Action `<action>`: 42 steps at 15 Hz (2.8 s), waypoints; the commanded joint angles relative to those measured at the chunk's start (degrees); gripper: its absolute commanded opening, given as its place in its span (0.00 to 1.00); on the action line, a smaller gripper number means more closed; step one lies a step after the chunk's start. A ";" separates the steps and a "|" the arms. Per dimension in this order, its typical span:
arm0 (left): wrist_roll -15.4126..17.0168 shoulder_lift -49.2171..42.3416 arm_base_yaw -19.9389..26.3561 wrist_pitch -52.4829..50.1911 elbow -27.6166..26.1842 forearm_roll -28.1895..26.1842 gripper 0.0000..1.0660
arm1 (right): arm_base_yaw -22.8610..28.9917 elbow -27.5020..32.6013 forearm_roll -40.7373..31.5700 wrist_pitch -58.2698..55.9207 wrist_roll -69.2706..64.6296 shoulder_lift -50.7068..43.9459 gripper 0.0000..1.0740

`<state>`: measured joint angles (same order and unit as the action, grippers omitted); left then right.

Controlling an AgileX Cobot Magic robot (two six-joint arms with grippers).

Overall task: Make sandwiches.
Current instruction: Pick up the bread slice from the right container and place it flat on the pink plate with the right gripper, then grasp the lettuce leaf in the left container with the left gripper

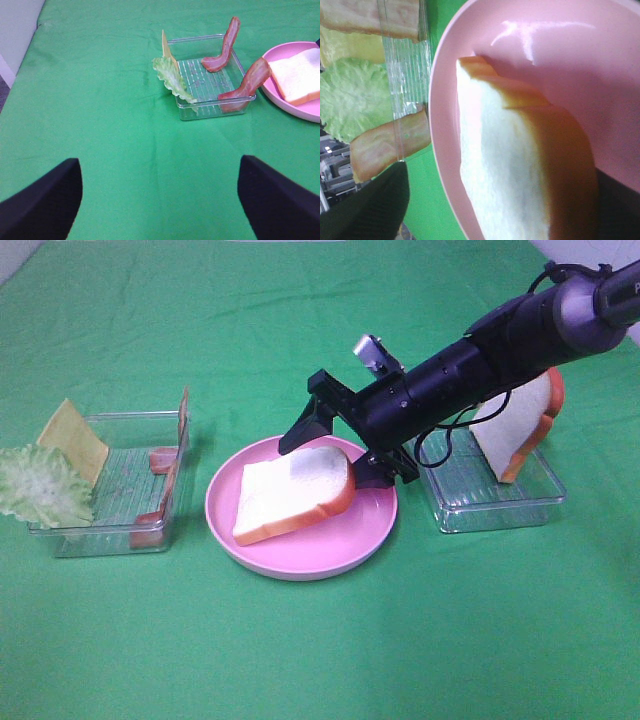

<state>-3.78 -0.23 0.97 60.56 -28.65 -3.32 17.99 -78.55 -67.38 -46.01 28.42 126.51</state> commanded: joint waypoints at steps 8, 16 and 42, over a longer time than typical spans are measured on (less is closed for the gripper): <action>0.00 -1.38 0.11 -0.74 0.11 -0.06 0.75 | 0.06 0.29 31.51 -0.40 -10.94 -12.83 0.80; 0.00 -1.38 0.11 -0.74 0.11 -0.06 0.75 | 0.06 3.67 52.14 -12.49 -20.91 -35.92 0.79; 0.00 -1.38 0.17 -0.74 0.11 -2.06 0.75 | 0.06 49.39 58.44 -15.01 -16.96 -125.25 0.79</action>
<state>-3.78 -0.23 0.97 60.56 -28.65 -4.87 17.99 -29.34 -8.94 -60.62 10.60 2.01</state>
